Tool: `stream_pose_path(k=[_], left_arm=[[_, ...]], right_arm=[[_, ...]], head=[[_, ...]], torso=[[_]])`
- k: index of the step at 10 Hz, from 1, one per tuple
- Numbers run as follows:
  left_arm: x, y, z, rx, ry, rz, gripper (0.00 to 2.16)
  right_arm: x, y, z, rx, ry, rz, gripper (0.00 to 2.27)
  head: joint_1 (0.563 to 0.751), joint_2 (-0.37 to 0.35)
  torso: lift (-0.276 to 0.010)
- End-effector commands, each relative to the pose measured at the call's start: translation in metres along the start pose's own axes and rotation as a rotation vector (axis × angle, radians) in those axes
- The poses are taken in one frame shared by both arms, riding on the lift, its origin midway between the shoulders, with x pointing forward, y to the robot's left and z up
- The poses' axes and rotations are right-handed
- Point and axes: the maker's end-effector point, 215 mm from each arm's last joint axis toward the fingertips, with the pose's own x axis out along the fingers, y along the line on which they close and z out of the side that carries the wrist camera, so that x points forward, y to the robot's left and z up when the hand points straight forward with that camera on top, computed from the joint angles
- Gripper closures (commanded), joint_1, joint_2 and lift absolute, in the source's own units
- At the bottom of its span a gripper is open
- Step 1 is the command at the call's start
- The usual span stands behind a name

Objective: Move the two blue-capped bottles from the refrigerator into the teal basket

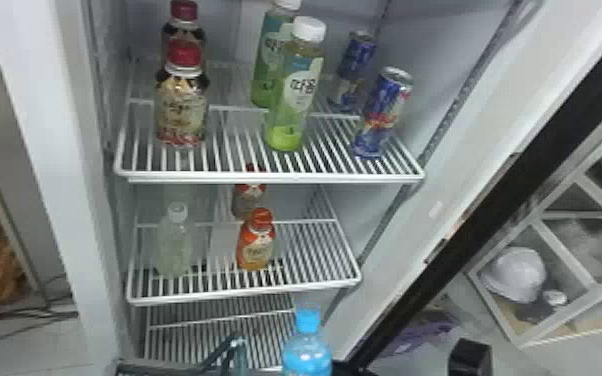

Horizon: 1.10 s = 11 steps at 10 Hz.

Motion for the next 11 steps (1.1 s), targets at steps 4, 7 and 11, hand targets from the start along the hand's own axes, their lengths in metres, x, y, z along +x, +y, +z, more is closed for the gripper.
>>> stream_pose_path(k=[4, 7, 11], left_arm=[[0.001, -0.002, 0.001, -0.002, -0.005, -0.005, 1.11], [0.001, -0.001, 0.001, -0.005, -0.007, -0.004, 1.11], [0.000, -0.001, 0.001, -0.001, -0.004, -0.002, 1.11]], right_arm=[[0.024, -0.032, -0.023, 0.060, 0.017, -0.009, 0.60], [0.028, -0.032, -0.018, 0.059, 0.001, -0.003, 0.60], [0.033, -0.030, -0.022, 0.078, 0.013, 0.007, 0.60]], head=[[0.695, -0.350], [0.695, -0.350], [0.695, -0.350]], torso=[[-0.136], [-0.136], [-0.136]])
